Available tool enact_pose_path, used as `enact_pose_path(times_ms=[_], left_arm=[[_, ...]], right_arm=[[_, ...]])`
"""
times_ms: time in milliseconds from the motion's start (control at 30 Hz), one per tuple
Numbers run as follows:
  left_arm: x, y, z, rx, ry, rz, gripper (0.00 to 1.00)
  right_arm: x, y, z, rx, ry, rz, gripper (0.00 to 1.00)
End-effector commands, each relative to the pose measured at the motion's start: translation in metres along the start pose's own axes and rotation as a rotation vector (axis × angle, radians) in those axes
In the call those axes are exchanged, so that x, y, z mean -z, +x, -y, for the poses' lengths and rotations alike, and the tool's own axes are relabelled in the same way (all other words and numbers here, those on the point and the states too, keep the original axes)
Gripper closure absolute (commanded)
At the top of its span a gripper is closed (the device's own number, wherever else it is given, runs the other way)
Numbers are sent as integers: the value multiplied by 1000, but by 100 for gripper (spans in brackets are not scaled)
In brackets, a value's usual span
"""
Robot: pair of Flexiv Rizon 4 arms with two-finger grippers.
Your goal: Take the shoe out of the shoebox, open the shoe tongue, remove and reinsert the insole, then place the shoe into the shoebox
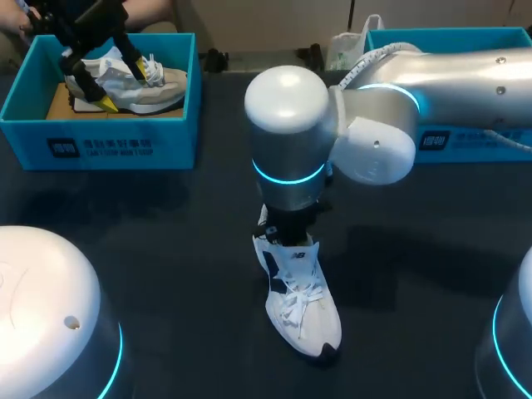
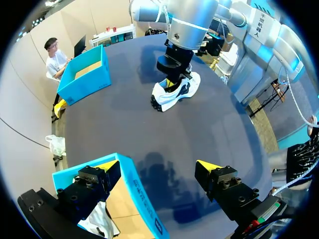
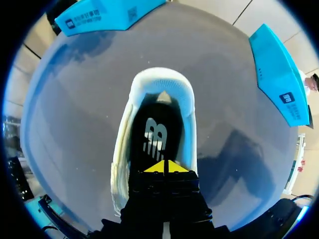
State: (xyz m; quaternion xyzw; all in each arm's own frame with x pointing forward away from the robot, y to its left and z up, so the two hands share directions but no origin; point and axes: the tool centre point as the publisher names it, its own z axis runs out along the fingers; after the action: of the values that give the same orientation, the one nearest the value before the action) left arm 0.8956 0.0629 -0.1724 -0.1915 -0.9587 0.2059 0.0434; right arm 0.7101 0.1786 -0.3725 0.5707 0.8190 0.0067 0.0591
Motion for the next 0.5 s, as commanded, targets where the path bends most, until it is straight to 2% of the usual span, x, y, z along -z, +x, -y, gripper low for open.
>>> enact_pose_path(times_ms=[33,167,200,267,300,333,500], left_arm=[[0,0,0,0,-2,-1,0],[0,0,0,0,-2,-1,0],[0,0,0,0,-2,-1,0],[0,0,0,0,-2,-1,0],[0,0,0,0,-2,-1,0],[0,0,0,0,-2,-1,0],[0,0,0,0,-2,-1,0]], right_arm=[[-1,7,3,16,18,12,100],[1,7,6,53,45,12,100],[2,8,6,58,58,22,81],[3,9,5,58,65,24,53],[4,9,5,60,67,28,20],[5,9,5,62,70,30,0],[6,10,4,62,79,30,0]])
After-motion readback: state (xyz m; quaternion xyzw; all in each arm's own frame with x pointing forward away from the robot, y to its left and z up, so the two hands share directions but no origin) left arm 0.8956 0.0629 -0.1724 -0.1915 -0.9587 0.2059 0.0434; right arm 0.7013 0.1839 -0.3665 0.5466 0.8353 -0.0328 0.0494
